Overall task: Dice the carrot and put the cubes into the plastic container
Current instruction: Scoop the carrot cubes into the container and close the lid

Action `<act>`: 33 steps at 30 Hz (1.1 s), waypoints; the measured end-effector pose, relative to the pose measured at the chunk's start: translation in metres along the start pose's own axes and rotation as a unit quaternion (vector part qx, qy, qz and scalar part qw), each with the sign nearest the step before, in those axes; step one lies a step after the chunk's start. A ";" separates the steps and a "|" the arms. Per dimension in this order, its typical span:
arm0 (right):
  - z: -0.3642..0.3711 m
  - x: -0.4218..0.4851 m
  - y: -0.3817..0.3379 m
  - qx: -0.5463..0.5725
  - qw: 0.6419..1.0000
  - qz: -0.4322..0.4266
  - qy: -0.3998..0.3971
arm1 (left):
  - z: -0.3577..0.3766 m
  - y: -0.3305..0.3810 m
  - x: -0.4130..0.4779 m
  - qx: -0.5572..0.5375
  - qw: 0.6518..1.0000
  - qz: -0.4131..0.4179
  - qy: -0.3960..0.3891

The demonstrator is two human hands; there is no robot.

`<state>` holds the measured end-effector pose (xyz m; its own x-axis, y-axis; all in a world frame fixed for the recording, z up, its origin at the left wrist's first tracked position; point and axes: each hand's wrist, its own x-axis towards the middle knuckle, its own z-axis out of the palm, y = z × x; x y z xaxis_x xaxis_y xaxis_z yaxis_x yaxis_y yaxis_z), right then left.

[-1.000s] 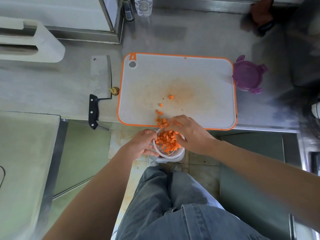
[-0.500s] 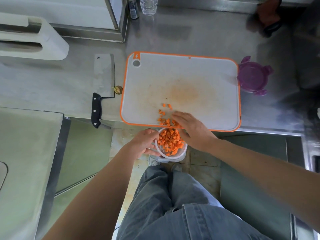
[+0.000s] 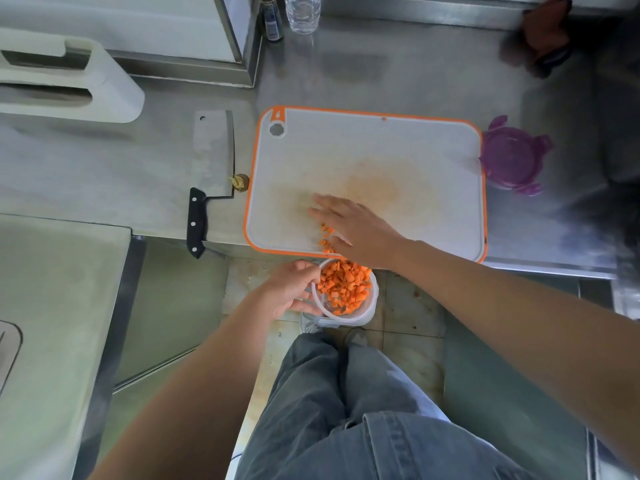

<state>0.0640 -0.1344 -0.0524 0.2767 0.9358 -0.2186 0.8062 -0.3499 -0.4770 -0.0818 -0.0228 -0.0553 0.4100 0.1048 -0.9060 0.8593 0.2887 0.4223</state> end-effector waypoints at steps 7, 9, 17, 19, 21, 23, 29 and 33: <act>0.012 -0.041 -0.005 -0.018 0.996 -0.086 -0.013 | -0.001 -0.002 0.001 -0.005 1.000 0.001 -0.009; 0.013 -0.058 -0.002 -0.013 0.994 -0.113 0.001 | 0.000 -0.001 0.000 -0.003 1.000 0.001 -0.007; 0.012 -0.040 0.011 0.042 0.995 0.035 0.079 | 0.003 -0.002 -0.004 -0.007 1.000 0.003 -0.006; 0.015 -0.033 0.009 0.043 0.995 0.076 0.052 | 0.004 -0.002 -0.004 -0.010 1.000 0.002 -0.004; 0.019 -0.037 0.002 0.021 0.999 0.043 0.022 | 0.004 -0.002 -0.005 -0.010 1.000 0.001 -0.001; 0.024 -0.052 -0.007 -0.013 0.999 0.007 -0.032 | 0.004 -0.002 -0.005 -0.007 1.000 0.002 -0.001; 0.025 -0.092 -0.012 0.039 0.997 -0.059 -0.017 | 0.007 -0.003 -0.006 -0.018 1.000 0.002 0.000; 0.024 -0.086 -0.001 0.038 0.996 0.032 0.076 | 0.009 -0.003 -0.007 -0.016 1.000 0.003 -0.002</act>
<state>0.0270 -0.2152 -0.0534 0.4077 0.9050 -0.1214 0.7444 -0.4064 -0.5299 -0.0845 -0.0326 -0.0501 0.4162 0.1027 -0.9035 0.8468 0.3182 0.4263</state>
